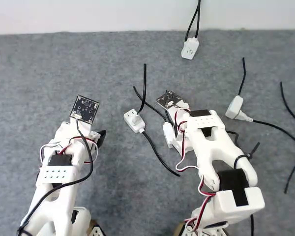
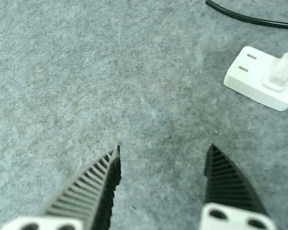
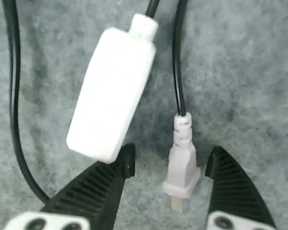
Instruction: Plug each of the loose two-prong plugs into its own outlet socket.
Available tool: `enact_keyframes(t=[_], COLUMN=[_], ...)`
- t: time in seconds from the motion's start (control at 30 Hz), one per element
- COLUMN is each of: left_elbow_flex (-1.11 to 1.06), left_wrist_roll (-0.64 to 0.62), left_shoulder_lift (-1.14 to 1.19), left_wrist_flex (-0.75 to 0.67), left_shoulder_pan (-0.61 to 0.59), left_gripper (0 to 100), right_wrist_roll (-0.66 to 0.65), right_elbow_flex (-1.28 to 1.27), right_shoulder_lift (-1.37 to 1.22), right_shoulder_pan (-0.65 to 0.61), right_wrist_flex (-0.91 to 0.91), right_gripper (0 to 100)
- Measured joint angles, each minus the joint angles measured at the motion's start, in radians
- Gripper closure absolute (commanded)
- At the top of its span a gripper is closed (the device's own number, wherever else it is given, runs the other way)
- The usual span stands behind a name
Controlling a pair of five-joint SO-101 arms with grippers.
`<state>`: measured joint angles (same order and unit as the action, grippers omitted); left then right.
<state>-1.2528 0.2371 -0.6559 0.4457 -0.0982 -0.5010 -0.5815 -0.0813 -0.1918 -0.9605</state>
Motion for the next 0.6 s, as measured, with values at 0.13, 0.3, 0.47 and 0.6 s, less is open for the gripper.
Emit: enact_keyframes(t=[0.13,0.3,0.47,0.6], left_elbow_flex=[0.000,0.000,0.000,0.000], left_wrist_roll=[0.000,0.000,0.000,0.000], left_shoulder_lift=[0.000,0.000,0.000,0.000], left_wrist_flex=[0.000,0.000,0.000,0.000], left_shoulder_pan=[0.000,0.000,0.000,0.000], left_gripper=[73,73,73,73], right_wrist_roll=[-0.002,-0.002,-0.003,-0.003], right_elbow_flex=[0.000,0.000,0.020,0.044], right_shoulder_lift=[0.000,0.000,-0.034,-0.066], right_shoulder_pan=[0.003,0.060,0.123,0.149], right_wrist_flex=[0.009,0.066,0.083,0.084], right_gripper=[87.9,91.4,98.2,99.1])
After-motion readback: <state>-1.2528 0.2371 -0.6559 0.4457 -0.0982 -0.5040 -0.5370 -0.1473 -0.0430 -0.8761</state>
